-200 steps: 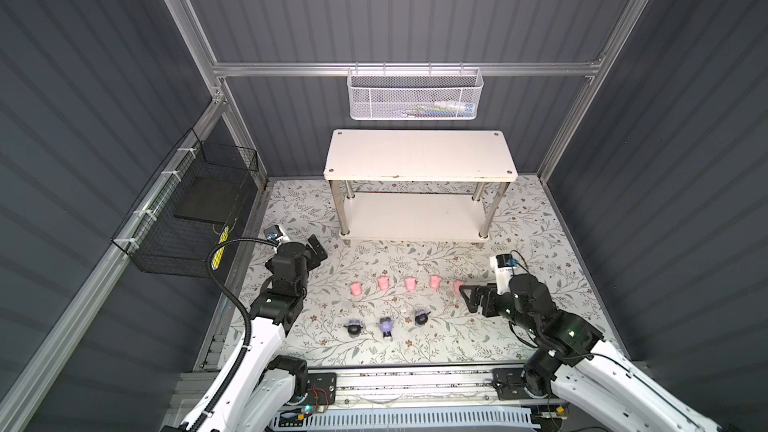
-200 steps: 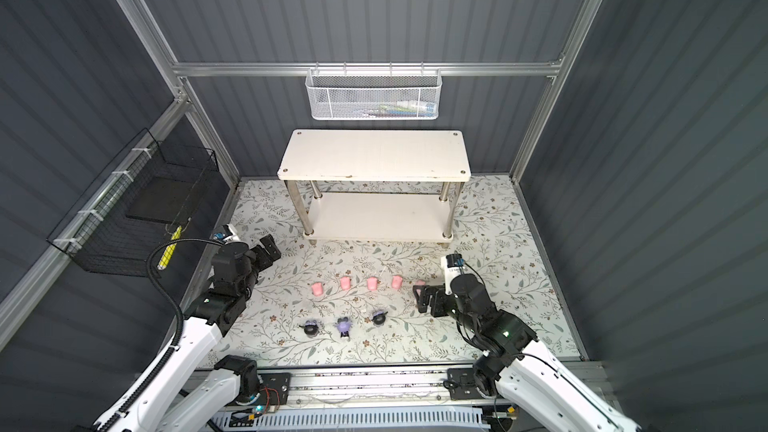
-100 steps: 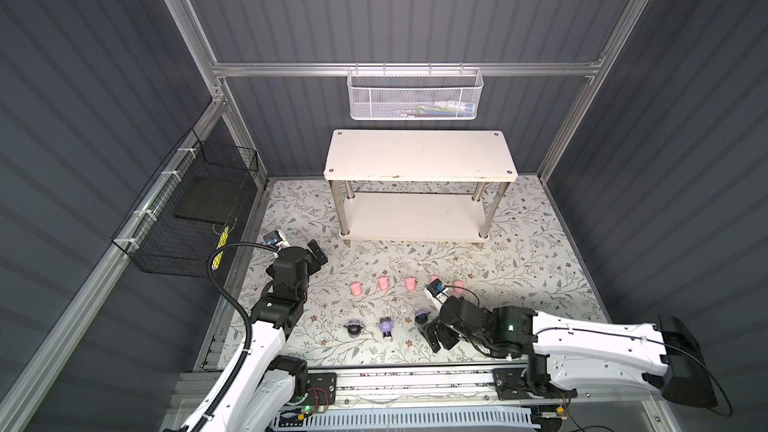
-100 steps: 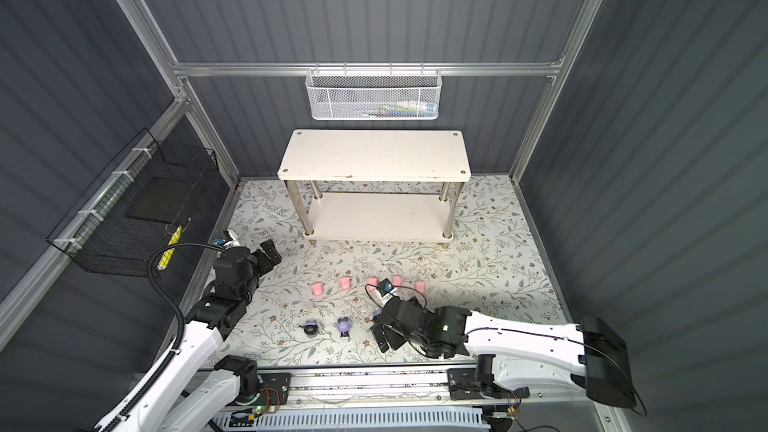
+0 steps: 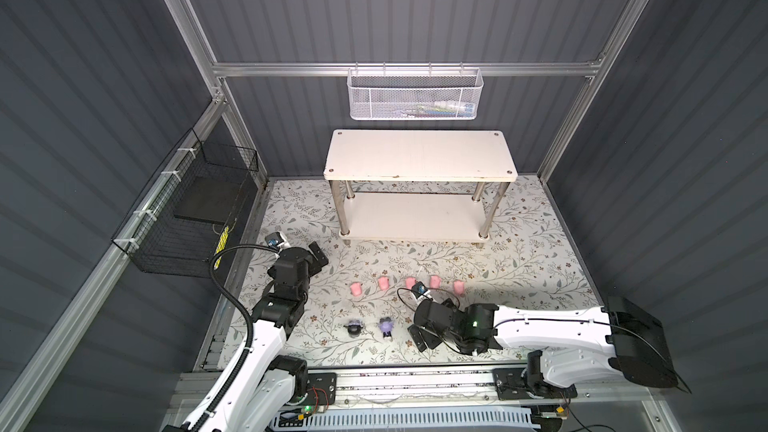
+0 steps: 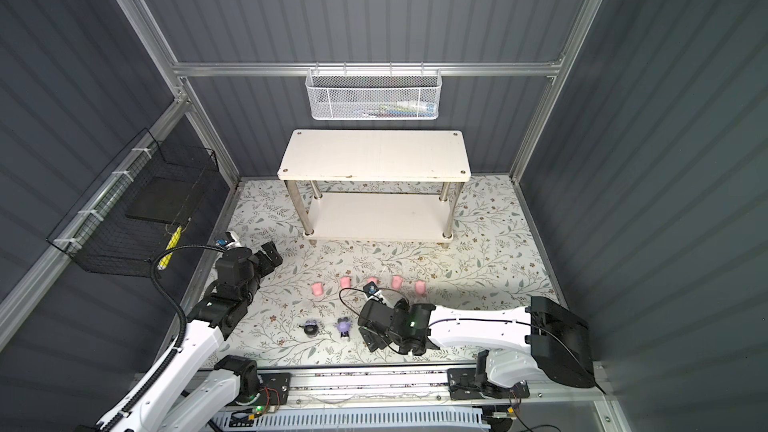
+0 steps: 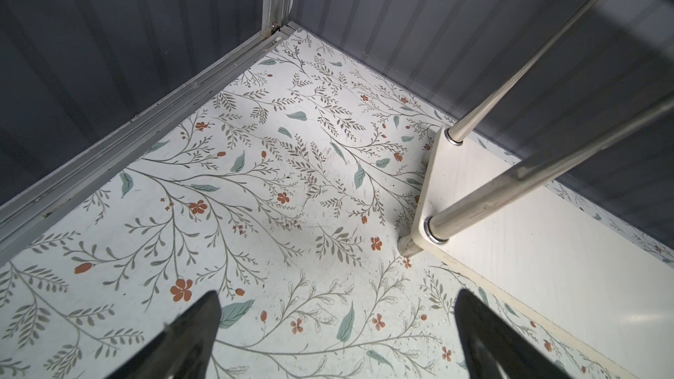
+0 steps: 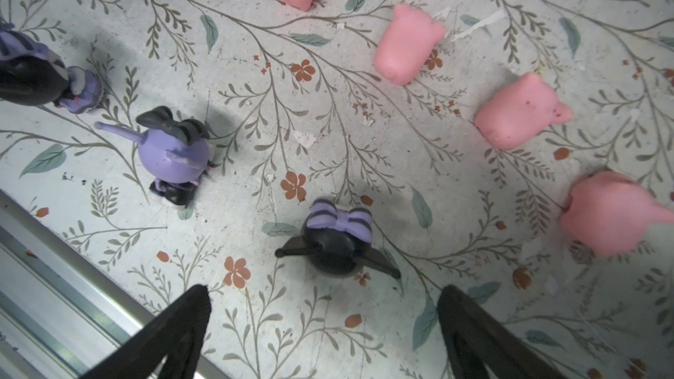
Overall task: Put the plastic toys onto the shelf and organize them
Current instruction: 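Lower the right gripper and close it on the black purple-bow toy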
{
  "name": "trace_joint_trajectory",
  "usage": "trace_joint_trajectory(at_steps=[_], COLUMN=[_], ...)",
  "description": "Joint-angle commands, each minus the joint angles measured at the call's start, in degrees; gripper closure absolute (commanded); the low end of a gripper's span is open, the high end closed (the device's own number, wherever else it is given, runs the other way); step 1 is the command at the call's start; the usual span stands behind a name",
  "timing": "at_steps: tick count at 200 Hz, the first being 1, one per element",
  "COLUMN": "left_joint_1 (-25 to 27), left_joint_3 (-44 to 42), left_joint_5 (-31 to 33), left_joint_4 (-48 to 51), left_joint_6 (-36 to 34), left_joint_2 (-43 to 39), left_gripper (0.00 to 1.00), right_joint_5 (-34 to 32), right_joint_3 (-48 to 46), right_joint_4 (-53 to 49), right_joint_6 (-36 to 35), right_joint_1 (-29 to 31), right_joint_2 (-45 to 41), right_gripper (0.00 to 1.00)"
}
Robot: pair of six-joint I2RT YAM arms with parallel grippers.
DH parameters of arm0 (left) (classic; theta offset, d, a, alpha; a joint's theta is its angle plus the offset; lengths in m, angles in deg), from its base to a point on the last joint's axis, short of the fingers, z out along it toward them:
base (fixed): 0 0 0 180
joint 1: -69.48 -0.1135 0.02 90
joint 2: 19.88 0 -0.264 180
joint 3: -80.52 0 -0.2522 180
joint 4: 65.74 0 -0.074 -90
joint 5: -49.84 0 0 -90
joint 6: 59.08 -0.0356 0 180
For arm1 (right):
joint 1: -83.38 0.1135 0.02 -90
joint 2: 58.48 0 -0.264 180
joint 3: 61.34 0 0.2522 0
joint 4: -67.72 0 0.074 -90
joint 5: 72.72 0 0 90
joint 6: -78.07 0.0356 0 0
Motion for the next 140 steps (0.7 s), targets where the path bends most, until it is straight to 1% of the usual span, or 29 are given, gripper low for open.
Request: trace_joint_trajectory(at_steps=[1, 12, 63, 98, 140], left_joint_1=[0.3, 0.3, 0.3, 0.3, 0.3], left_joint_3=[-0.6, -0.4, -0.9, -1.1, -1.6], left_joint_5=[-0.6, -0.6, -0.3, -0.4, -0.1], left_joint_4=[-1.3, -1.3, -1.5, -1.5, -1.7], left_joint_6=[0.7, 0.8, 0.8, 0.8, 0.7], left_joint_2=[0.5, 0.7, 1.0, 1.1, 1.2], left_gripper=[0.0, 0.0, 0.0, 0.0, 0.0], right_joint_5=[1.8, 2.7, 5.3, 6.4, 6.9], right_joint_3=[0.4, -0.1, 1.0, 1.4, 2.0], right_joint_4=[-0.3, 1.7, 2.6, 3.1, 3.1], right_joint_6=[1.0, 1.2, 0.0, -0.2, -0.7], right_joint_1=[-1.8, -2.7, -3.5, -3.9, -4.2], right_joint_2=[0.6, 0.8, 4.1, 5.7, 7.0], right_gripper=[0.02, 0.02, 0.05, 0.09, 0.19])
